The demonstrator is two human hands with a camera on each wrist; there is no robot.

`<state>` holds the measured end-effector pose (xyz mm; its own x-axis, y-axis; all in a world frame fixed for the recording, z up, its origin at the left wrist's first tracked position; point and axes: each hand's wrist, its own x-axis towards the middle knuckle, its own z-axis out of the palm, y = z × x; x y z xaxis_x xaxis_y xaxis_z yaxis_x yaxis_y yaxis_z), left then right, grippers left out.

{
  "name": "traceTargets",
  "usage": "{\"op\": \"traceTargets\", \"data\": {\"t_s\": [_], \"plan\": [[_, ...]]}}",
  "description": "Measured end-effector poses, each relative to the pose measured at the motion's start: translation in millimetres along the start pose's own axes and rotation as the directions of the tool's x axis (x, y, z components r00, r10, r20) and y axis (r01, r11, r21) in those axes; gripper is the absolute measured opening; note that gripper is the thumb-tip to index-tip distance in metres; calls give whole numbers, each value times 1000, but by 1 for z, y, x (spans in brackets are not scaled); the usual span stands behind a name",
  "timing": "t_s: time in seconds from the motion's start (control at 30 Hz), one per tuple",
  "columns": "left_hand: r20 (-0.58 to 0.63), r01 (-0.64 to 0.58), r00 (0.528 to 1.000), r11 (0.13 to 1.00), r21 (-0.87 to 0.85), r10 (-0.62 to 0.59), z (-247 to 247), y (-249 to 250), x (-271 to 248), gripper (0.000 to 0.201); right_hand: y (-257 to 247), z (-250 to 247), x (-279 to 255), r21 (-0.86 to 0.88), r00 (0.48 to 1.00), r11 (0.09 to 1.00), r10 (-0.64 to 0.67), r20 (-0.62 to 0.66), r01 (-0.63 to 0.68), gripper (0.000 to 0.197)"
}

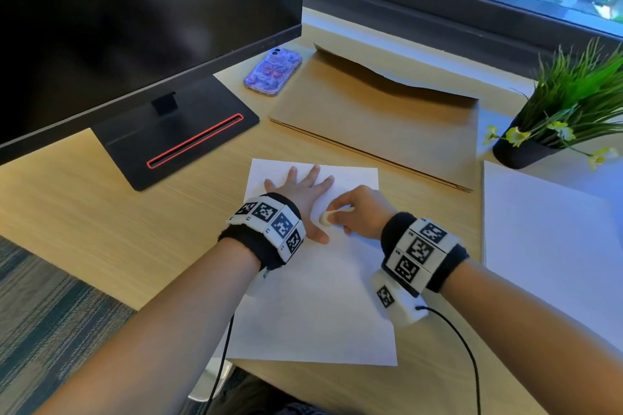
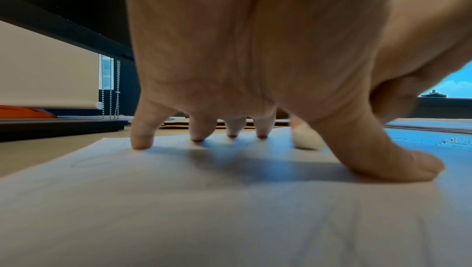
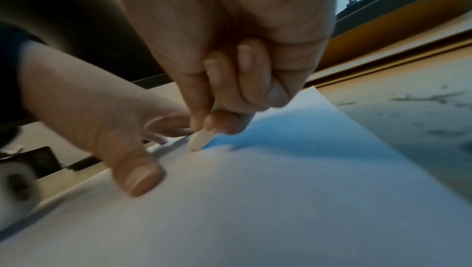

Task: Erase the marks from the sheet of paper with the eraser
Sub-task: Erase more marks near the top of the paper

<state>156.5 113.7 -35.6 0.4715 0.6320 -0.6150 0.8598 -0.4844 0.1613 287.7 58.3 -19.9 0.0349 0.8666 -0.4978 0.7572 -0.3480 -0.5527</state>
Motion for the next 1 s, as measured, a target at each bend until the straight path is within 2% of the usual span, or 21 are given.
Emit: {"op": "traceTargets", "data": {"t_s": [0.13,0.3,0.43,0.57,0.63,0.83,0.93,1.0], "plan": [[-12,-3,1000,1000,-18,3,0,0,-2,114,-3,-8,13,40,989,999,8,-147,-2,22],[8,-3,1000,1000,-9,3,0,-1,0,117,5,4,5,-53,998,998,-37,-40,35,21],[-9,-2,1000,1000,-17,2,0,0,-2,114,2,-6,18,-145,991,988,-69,-110,53,20],[-11,6,1000,1000,-13,-6,0,0,-3,112,11,-23,15,-295,997,955,-39,-72,16,19],[-7,9,1000,1000,-13,-9,1,1,-3,113,12,-24,14,-334,995,943,-28,-97,-6,18],[-25,-10,1000,999,-47,9,2,-3,0,115,-4,-3,23,-197,986,978,-97,-132,70,22],[-9,3,1000,1000,-19,-3,2,-3,0,114,12,-15,17,-213,992,977,-29,-121,3,18],[-9,6,1000,1000,-14,-6,1,-3,1,114,21,-22,15,-166,991,986,11,-131,-33,14]]}}
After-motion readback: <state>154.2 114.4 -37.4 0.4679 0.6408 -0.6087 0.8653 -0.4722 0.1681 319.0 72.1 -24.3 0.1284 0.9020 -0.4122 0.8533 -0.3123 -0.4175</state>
